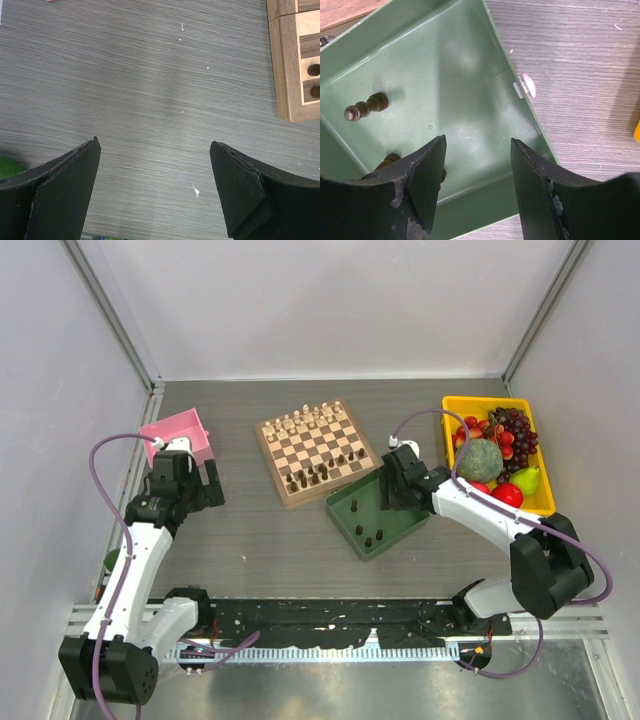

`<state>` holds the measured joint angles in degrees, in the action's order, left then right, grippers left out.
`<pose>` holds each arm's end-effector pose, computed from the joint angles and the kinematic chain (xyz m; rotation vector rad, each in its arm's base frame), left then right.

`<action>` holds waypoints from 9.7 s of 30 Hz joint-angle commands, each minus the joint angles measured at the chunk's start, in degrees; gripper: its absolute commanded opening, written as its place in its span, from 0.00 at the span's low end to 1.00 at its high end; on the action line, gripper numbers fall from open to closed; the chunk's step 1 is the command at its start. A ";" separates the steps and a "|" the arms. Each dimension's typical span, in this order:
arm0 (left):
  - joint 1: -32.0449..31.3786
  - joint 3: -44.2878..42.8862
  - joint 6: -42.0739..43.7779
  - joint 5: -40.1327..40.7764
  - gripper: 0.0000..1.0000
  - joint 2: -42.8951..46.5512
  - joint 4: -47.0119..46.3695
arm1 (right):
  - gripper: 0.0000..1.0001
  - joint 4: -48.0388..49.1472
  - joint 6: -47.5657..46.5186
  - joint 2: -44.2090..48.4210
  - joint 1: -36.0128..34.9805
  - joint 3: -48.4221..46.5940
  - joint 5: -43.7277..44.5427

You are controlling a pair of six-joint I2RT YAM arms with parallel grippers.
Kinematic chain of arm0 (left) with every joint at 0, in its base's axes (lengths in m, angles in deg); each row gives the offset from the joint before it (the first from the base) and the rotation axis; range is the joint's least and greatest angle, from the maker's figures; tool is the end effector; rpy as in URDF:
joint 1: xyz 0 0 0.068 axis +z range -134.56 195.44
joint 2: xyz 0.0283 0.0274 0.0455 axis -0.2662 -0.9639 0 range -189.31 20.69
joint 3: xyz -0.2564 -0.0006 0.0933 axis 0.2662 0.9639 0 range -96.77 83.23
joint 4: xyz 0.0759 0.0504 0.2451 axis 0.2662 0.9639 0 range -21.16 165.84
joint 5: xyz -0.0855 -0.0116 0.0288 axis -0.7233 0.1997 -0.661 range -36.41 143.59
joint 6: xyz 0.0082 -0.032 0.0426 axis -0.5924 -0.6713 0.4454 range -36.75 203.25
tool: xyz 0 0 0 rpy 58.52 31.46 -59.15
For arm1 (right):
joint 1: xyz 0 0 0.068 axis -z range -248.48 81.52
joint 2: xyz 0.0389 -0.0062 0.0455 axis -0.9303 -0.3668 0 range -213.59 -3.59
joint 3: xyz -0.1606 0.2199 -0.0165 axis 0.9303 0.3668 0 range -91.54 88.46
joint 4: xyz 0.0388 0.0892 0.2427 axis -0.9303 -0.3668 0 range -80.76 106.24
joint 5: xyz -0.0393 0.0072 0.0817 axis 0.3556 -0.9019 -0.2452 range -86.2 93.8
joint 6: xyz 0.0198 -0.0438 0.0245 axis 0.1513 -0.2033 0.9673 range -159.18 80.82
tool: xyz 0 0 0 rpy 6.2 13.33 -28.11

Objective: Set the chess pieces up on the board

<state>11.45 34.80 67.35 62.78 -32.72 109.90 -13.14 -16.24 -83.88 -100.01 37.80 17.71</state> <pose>0.1877 -0.0075 0.2854 -0.3208 2.3393 0.0224 0.2380 0.1361 0.2117 -0.1052 2.5522 0.0469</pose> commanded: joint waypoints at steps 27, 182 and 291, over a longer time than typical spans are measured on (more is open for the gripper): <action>0.30 -2.03 0.61 -0.31 0.99 -0.03 -0.45 | 0.61 -3.92 -4.30 1.80 10.70 1.35 7.53; 0.39 -2.46 0.87 0.13 0.99 -0.82 -0.10 | 0.20 -6.30 -3.78 -35.90 -4.33 -46.64 -12.86; 0.39 11.33 -2.73 13.13 0.99 21.59 -8.45 | 0.96 -0.58 0.09 8.14 1.91 -7.52 -10.93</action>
<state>11.47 47.28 64.40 74.54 -11.34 101.85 -11.29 -16.46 -73.98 -98.22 35.18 7.02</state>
